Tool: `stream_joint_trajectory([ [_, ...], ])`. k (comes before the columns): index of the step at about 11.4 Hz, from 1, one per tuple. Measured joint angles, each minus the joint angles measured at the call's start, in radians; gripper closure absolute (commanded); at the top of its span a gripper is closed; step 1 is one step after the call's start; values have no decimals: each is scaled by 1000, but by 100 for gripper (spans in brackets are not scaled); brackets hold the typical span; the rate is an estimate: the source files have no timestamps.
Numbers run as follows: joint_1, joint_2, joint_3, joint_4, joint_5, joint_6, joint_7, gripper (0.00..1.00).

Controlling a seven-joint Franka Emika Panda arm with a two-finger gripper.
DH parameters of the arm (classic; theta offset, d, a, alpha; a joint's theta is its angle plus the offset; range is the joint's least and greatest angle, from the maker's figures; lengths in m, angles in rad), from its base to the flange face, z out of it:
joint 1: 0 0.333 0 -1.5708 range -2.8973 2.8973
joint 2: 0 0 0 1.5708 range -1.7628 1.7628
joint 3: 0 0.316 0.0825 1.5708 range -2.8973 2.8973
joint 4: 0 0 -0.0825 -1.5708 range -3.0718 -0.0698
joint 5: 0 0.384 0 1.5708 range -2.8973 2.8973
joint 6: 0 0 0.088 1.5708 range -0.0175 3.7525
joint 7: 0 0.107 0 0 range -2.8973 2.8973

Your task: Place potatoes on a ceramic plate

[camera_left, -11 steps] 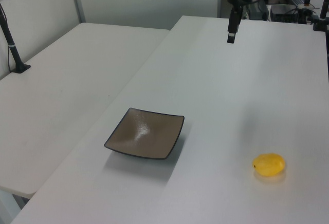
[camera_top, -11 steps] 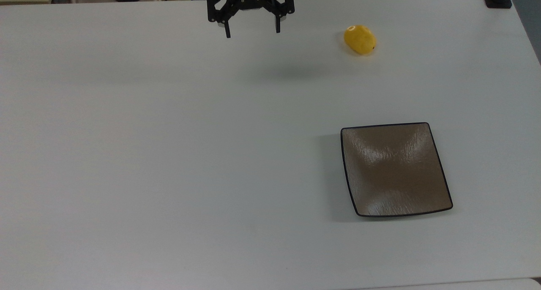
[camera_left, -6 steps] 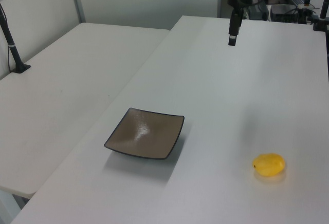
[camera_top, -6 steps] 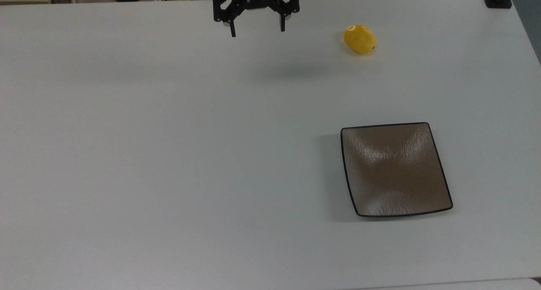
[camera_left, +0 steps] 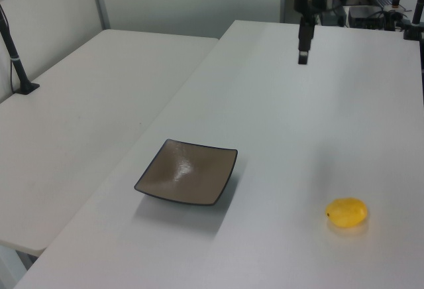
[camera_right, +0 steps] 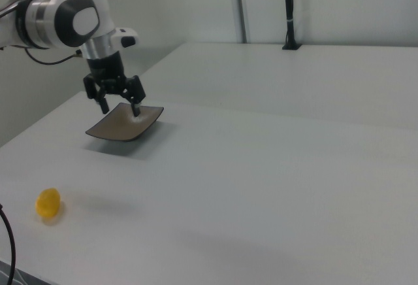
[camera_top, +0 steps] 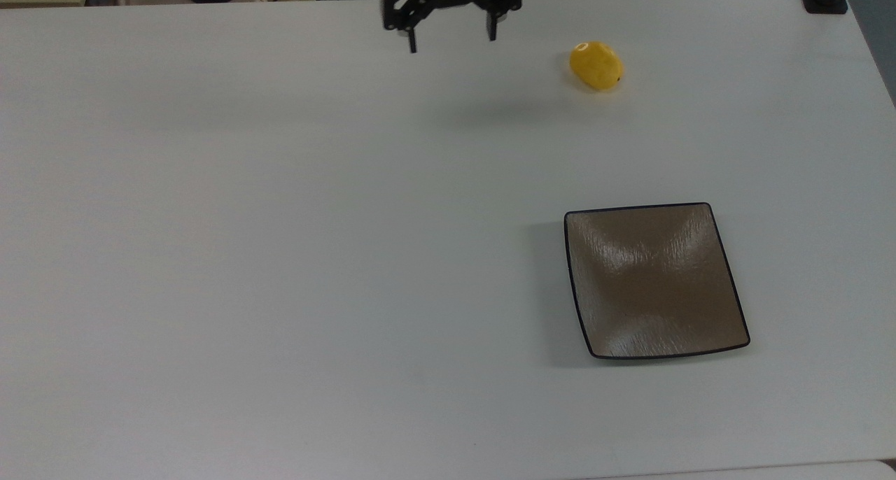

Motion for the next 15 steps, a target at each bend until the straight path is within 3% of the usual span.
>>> stream_joint_trajectory([
  [4, 129, -16, 3, 7, -18, -158, 3, 0],
  [8, 174, -150, 4, 8, -18, -279, 2, 0],
  [11, 268, -252, 7, -72, -17, -287, 3, 0],
  [15, 390, -253, 11, -187, -18, -233, 9, 0],
])
